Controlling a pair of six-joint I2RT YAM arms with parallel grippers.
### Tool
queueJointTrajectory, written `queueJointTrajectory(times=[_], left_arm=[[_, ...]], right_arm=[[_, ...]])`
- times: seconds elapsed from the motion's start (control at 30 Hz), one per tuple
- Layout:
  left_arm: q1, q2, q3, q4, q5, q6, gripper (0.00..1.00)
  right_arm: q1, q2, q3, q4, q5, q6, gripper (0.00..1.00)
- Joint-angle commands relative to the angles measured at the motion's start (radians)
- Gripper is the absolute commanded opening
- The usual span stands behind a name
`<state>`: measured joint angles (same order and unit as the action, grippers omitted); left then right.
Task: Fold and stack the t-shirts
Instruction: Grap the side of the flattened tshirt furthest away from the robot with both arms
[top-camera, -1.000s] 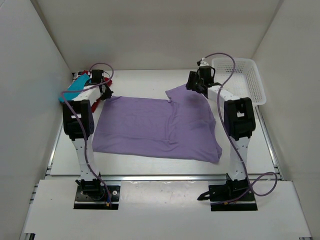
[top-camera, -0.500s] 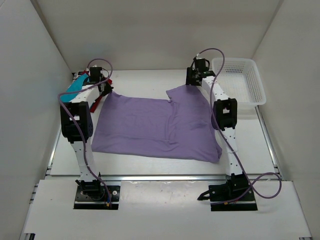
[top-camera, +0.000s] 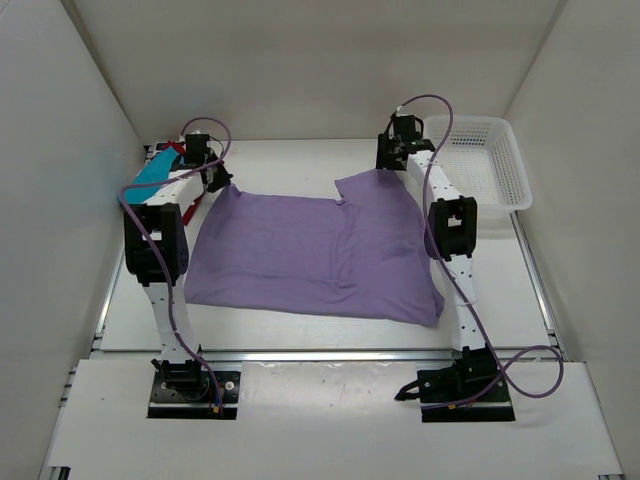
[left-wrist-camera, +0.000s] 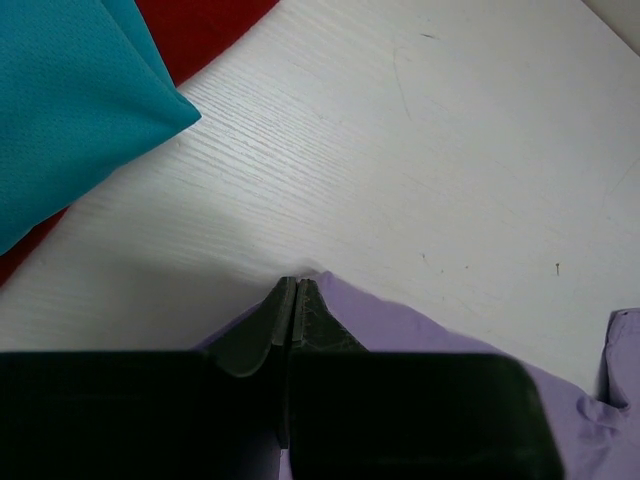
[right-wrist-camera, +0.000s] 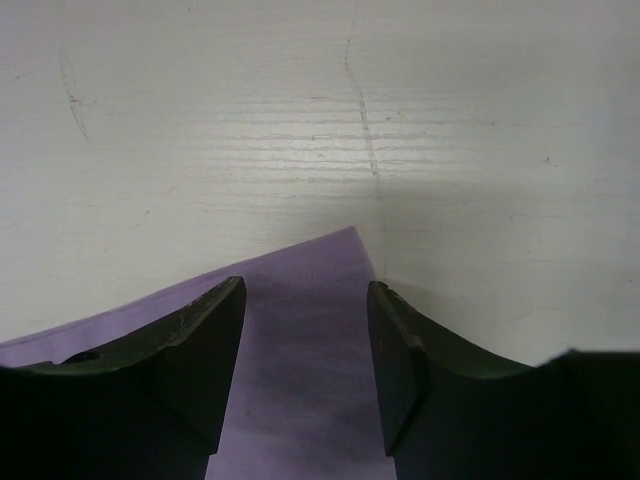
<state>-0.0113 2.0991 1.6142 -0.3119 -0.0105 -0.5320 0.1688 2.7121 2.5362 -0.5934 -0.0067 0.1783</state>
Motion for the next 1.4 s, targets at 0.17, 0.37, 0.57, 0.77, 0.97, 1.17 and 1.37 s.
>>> queueJointTrajectory(times=[0.17, 0.37, 0.57, 0.77, 0.97, 1.17, 1.37], left_arm=[[0.008, -0.056, -0.004, 0.036, 0.035, -0.022, 0.00], [0.010, -0.051, -0.004, 0.042, 0.041, -0.020, 0.00], [0.011, -0.067, -0.033, 0.069, 0.061, -0.048, 0.00], [0.008, -0.090, -0.079, 0.111, 0.064, -0.056, 0.00], [0.043, -0.106, -0.109, 0.129, 0.070, -0.060, 0.00], [0.056, -0.160, -0.174, 0.166, 0.098, -0.072, 0.00], [0.053, -0.261, -0.264, 0.208, 0.130, -0.089, 0.00]], right_arm=[[-0.034, -0.034, -0.004, -0.037, -0.038, -0.005, 0.50], [-0.057, -0.009, 0.005, -0.060, -0.133, 0.018, 0.51], [-0.071, -0.008, -0.002, -0.043, -0.222, 0.027, 0.38], [-0.072, 0.011, 0.033, -0.005, -0.260, 0.069, 0.18], [-0.058, 0.034, 0.123, -0.021, -0.274, 0.090, 0.00], [-0.043, -0.076, 0.180, -0.135, -0.295, 0.017, 0.00], [-0.023, -0.170, 0.199, -0.388, -0.328, -0.020, 0.00]])
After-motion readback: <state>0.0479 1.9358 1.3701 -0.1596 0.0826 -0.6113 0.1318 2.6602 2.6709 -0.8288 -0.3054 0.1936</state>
